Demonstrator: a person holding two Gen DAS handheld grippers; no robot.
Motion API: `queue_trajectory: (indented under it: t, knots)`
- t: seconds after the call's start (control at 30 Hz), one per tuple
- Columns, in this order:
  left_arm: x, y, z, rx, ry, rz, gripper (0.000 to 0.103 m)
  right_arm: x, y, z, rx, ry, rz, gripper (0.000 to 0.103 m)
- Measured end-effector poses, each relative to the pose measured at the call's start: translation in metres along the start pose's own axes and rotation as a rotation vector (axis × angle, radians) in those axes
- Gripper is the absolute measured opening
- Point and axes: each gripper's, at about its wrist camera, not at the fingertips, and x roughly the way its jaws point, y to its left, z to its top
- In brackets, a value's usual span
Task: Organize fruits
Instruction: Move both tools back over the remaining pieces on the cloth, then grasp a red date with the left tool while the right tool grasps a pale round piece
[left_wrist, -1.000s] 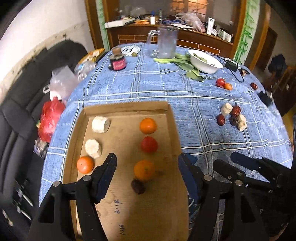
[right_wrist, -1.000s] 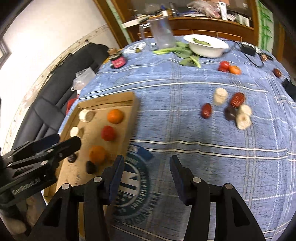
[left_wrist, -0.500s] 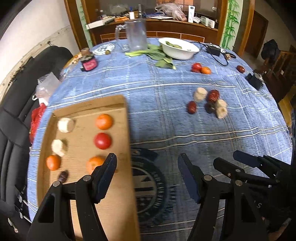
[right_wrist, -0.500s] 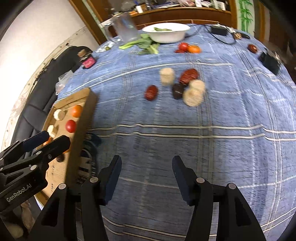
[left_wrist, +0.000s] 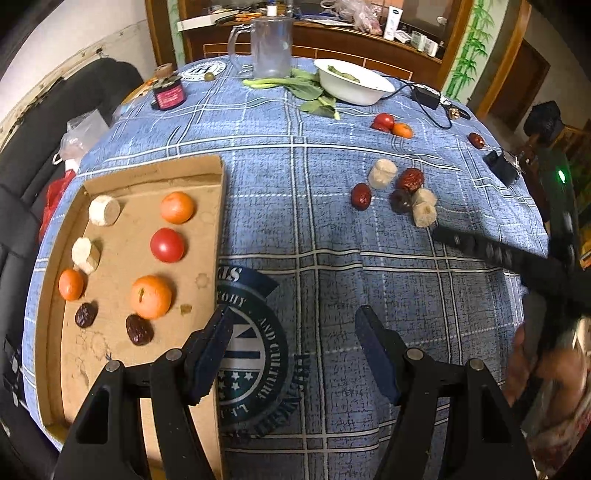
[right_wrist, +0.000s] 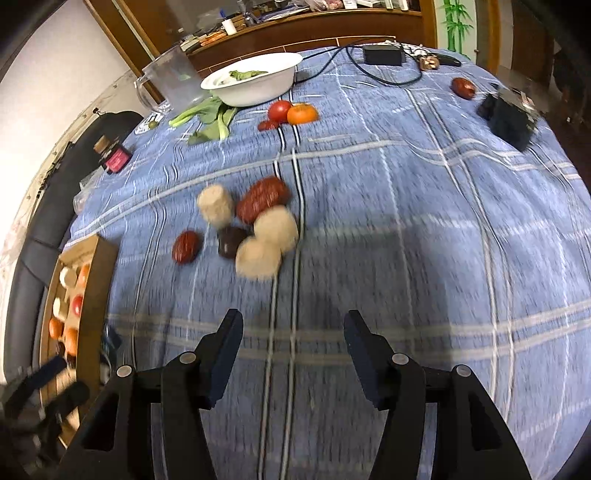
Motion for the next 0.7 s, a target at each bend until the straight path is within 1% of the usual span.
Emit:
queue_trajectory:
  t: [0.1, 0.2, 0.23, 0.3, 0.33, 0.43, 0.57, 0.6, 0.7]
  knots:
    - [0.002, 0.004, -0.001, -0.027, 0.011, -0.007, 0.068, 0.013, 0.010, 0.015, -0.037, -0.001, -0.011, 0.061]
    - [0.007, 0.006, 0.003, -0.046, 0.016, -0.027, 0.068, 0.021, 0.018, 0.020, -0.084, -0.008, -0.036, 0.060]
    - [0.009, 0.006, 0.005, -0.049, 0.015, -0.037, 0.068, 0.022, 0.019, 0.020, -0.095, -0.007, -0.034, 0.050]
    - [0.014, 0.003, 0.013, -0.055, 0.013, -0.068, 0.068, 0.019, 0.018, 0.020, -0.096, -0.006, -0.004, 0.040]
    - [0.017, 0.001, 0.017, -0.054, 0.010, -0.079, 0.068, 0.017, 0.018, 0.020, -0.099, -0.012, -0.006, 0.036]
    - [0.029, -0.010, 0.035, -0.033, 0.007, -0.113, 0.067, 0.009, 0.016, 0.018, -0.104, -0.021, -0.003, 0.030]
    - [0.049, -0.030, 0.058, 0.046, 0.004, -0.123, 0.067, -0.001, 0.003, 0.013, -0.068, -0.025, 0.004, 0.030]
    - [0.057, -0.036, 0.066, 0.068, 0.004, -0.127, 0.066, -0.002, 0.001, 0.013, -0.059, -0.024, 0.008, 0.030]
    - [0.071, -0.047, 0.080, 0.115, 0.013, -0.146, 0.052, -0.006, -0.008, 0.010, -0.032, -0.026, 0.012, 0.030]
